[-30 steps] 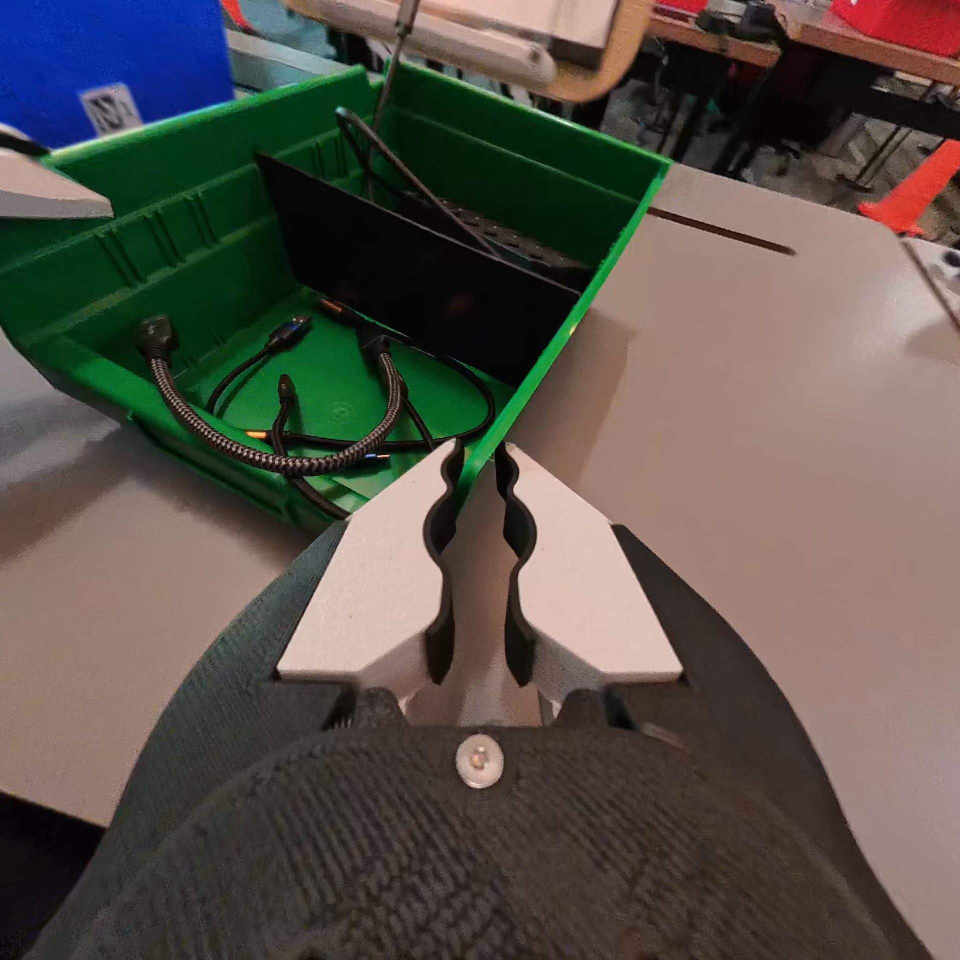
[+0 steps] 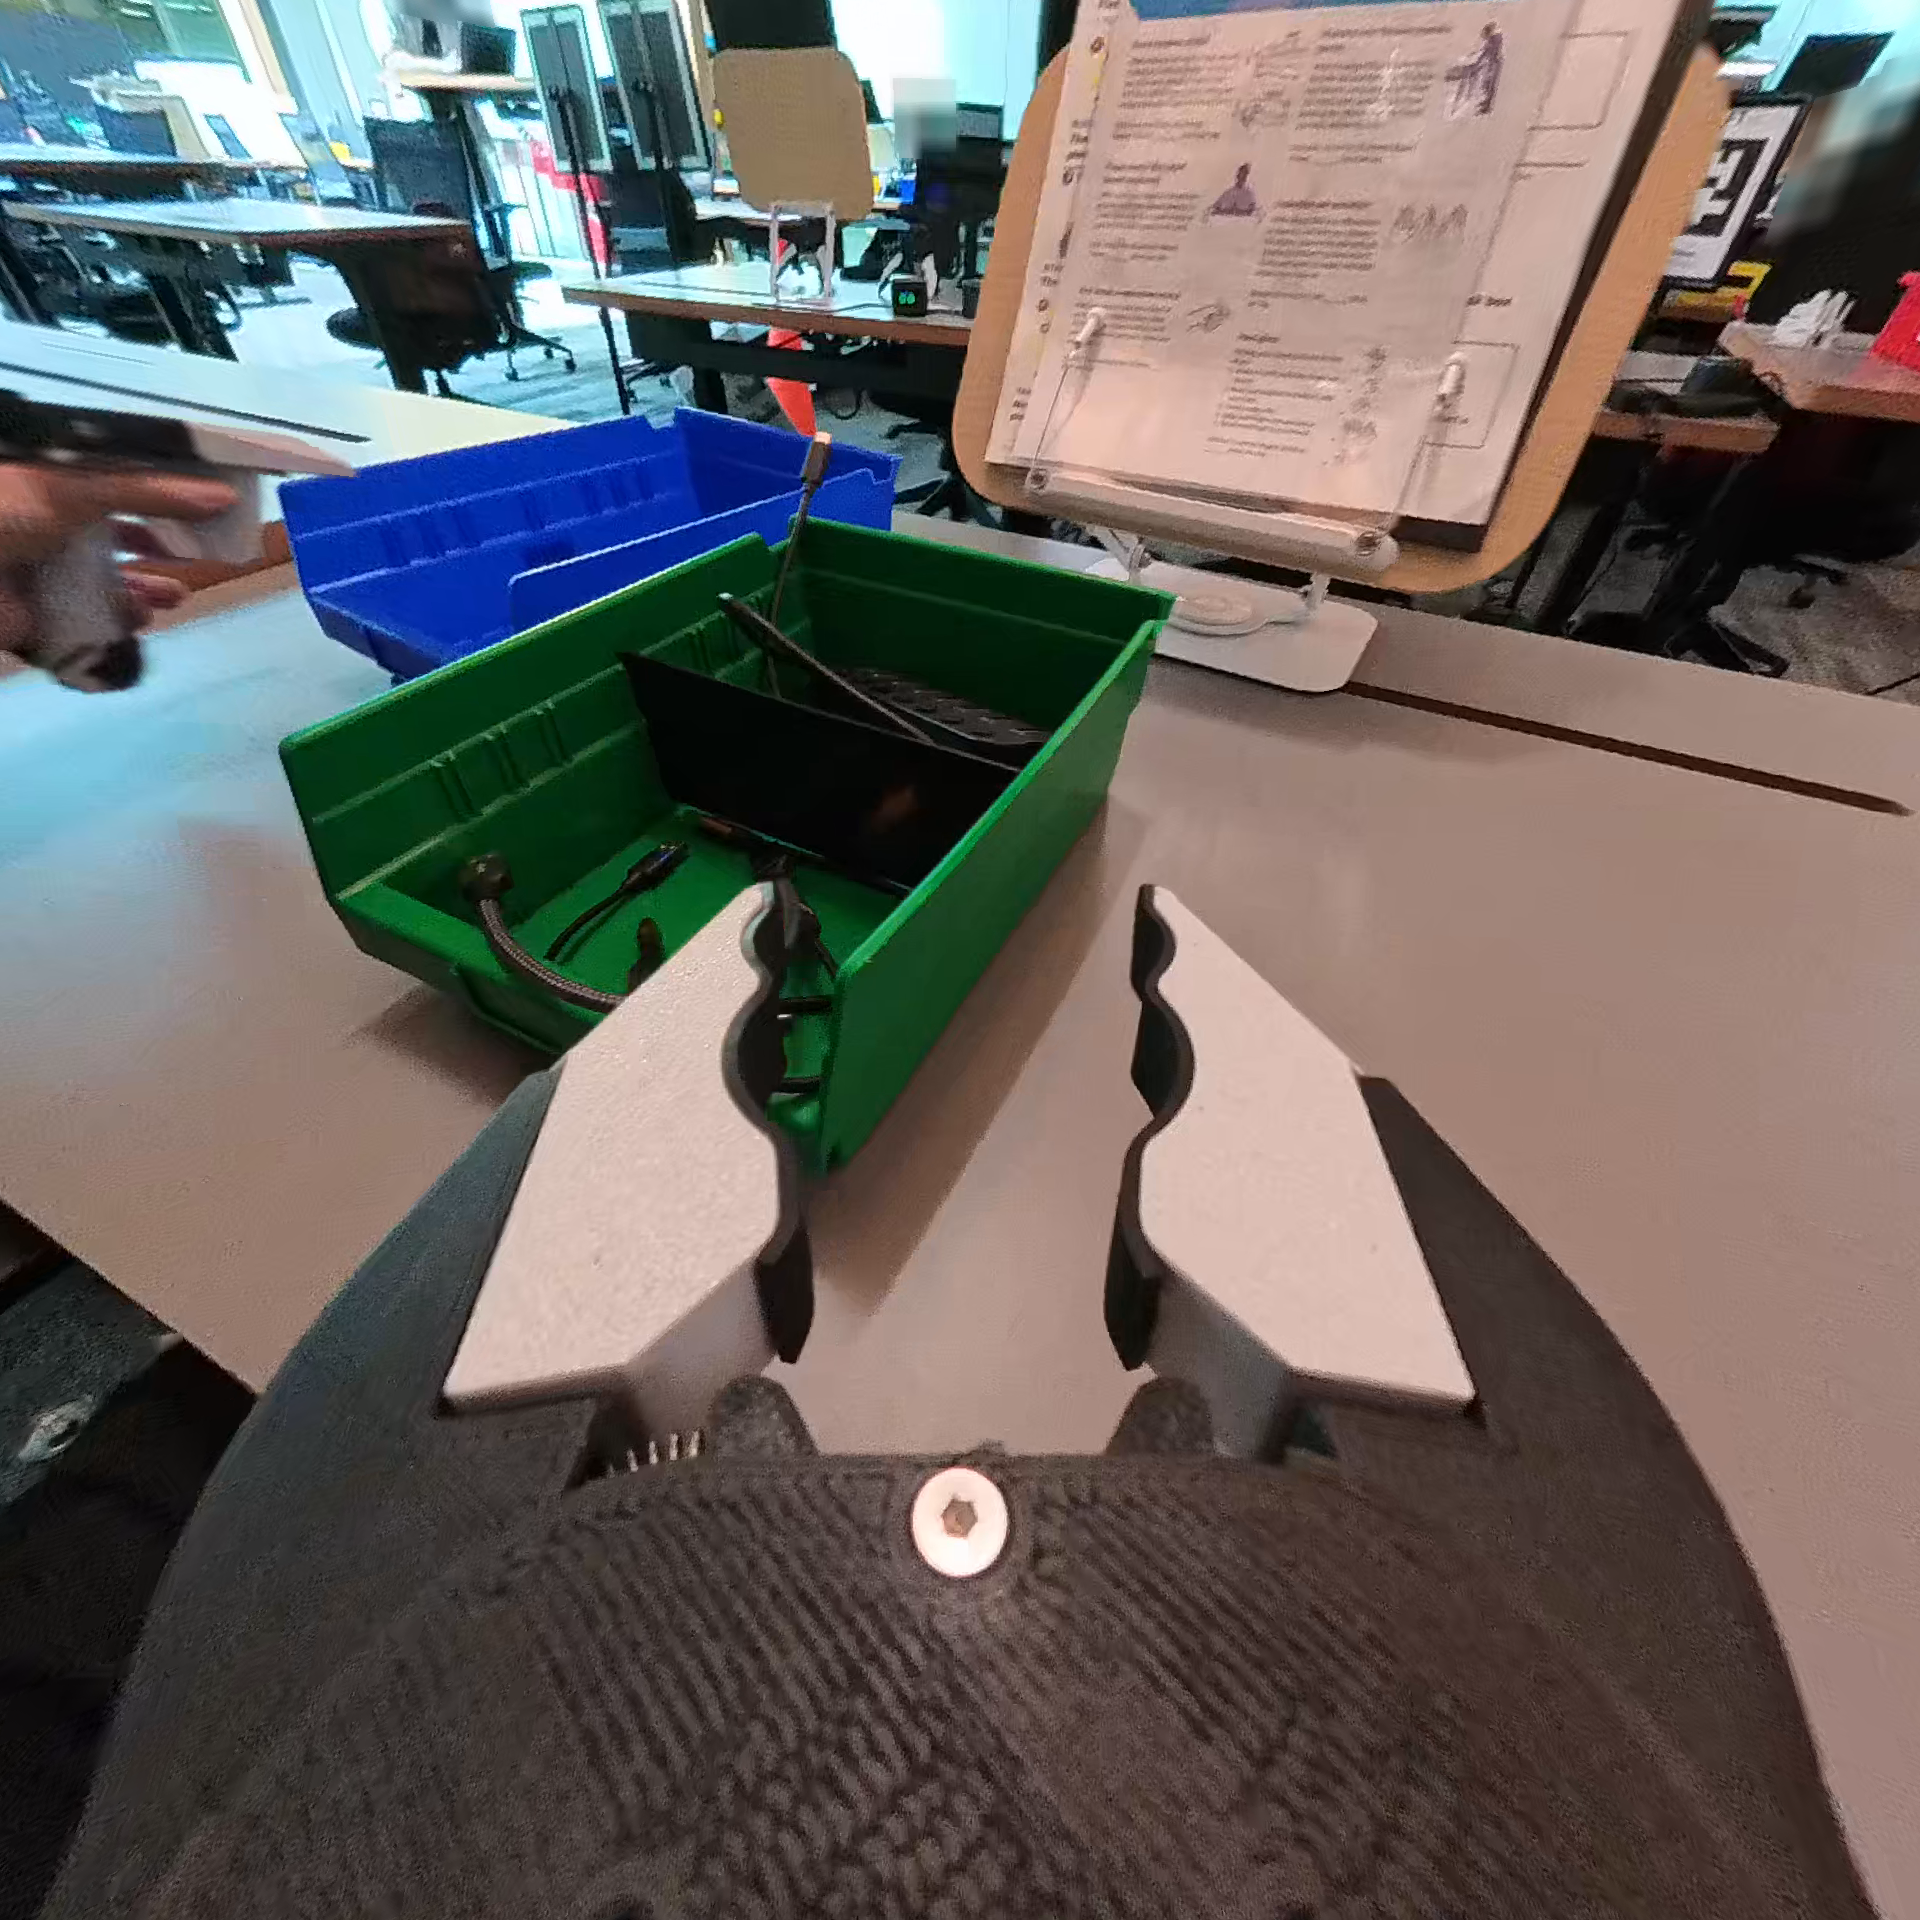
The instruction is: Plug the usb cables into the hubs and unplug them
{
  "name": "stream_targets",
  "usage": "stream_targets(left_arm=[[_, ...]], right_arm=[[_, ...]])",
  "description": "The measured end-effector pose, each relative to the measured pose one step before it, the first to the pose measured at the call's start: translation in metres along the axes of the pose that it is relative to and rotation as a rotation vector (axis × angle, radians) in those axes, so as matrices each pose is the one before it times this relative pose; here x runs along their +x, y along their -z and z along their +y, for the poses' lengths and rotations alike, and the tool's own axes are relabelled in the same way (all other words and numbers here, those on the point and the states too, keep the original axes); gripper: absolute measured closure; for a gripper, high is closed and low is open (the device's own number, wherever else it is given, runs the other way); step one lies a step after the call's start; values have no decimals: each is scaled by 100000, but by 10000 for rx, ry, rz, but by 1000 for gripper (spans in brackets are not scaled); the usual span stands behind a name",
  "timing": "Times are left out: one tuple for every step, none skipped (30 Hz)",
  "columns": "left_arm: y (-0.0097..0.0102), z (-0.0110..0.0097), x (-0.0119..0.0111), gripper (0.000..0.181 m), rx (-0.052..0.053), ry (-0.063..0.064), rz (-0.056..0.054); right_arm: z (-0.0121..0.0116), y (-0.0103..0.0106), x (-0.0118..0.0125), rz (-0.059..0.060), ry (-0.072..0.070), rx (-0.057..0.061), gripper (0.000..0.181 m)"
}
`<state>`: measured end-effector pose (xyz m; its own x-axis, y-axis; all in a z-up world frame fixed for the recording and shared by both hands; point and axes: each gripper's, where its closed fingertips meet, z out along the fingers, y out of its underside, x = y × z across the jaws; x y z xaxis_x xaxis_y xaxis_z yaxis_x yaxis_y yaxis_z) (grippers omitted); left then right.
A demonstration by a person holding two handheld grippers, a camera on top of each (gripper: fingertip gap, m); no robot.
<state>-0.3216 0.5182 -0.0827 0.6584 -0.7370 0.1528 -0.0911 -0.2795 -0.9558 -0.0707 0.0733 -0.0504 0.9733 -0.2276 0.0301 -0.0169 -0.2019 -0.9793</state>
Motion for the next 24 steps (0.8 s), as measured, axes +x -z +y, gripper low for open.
stream_targets(left_arm=[[-1216,541,-82,99,-338,289,114],[-1109,482,-85,104,-296,211,58],[-987,487,-9,111,-252,122,46],[-871,525,284,125,-253,73,171],[-704,662,308,153,-355,-5,157],[-353,320,-609,171,-147,-41,-523],[108,-107,-324,179,172,-49,-318],[227,34,-19,179,87,257,-58],[327,251,-27,179,-17,437,-59],[517,119,21,179,179,416,-29],[706,50,40,179,301,363,0],[775,125,52,179,270,424,-5],[842,155,-107,179,254,425,-143],[931,37,-201,178,294,461,-207],[975,-230,-151,178,379,532,-139],[1008,-543,-26,178,437,462,-103],[1046,-886,162,178,490,298,-83],[1067,-1173,504,178,533,70,-60],[1024,-1374,877,178,535,-154,-21],[1007,-1476,1131,178,496,-309,18],[1022,-1477,1289,178,448,-365,28],[1002,-1391,1449,178,410,-395,57],[990,-1259,1596,178,394,-406,111],[976,-1076,1706,179,369,-376,143]], right_arm=[[-56,-159,-515,-177,-78,4,114],[-125,-128,-485,-165,-38,50,113],[-85,-99,-406,-124,44,25,113],[-52,-62,-268,-76,136,-3,112],[-25,-16,-130,-26,176,-12,111],[-2,24,-2,3,147,-15,111],[6,76,87,11,69,-8,110],[-16,121,152,10,5,15,110],[-49,158,248,26,-22,52,110],[-76,174,373,67,-51,78,110],[-103,183,407,76,-86,85,110],[-178,155,347,46,-111,104,110],[-285,100,273,24,-126,142,110],[-340,34,175,11,-134,147,110],[-378,-24,26,-14,-125,126,110],[-439,-81,-178,-55,-67,134,110],[-473,-161,-336,-68,5,139,109],[-554,-238,-451,-47,79,158,107],[-662,-348,-533,-37,131,201,104],[-756,-454,-677,-66,125,239,102],[-869,-567,-829,-105,77,287,97],[-945,-663,-1011,-162,19,328,92],[-938,-780,-1187,-237,-19,325,88],[-805,-867,-1277,-277,5,249,86]])
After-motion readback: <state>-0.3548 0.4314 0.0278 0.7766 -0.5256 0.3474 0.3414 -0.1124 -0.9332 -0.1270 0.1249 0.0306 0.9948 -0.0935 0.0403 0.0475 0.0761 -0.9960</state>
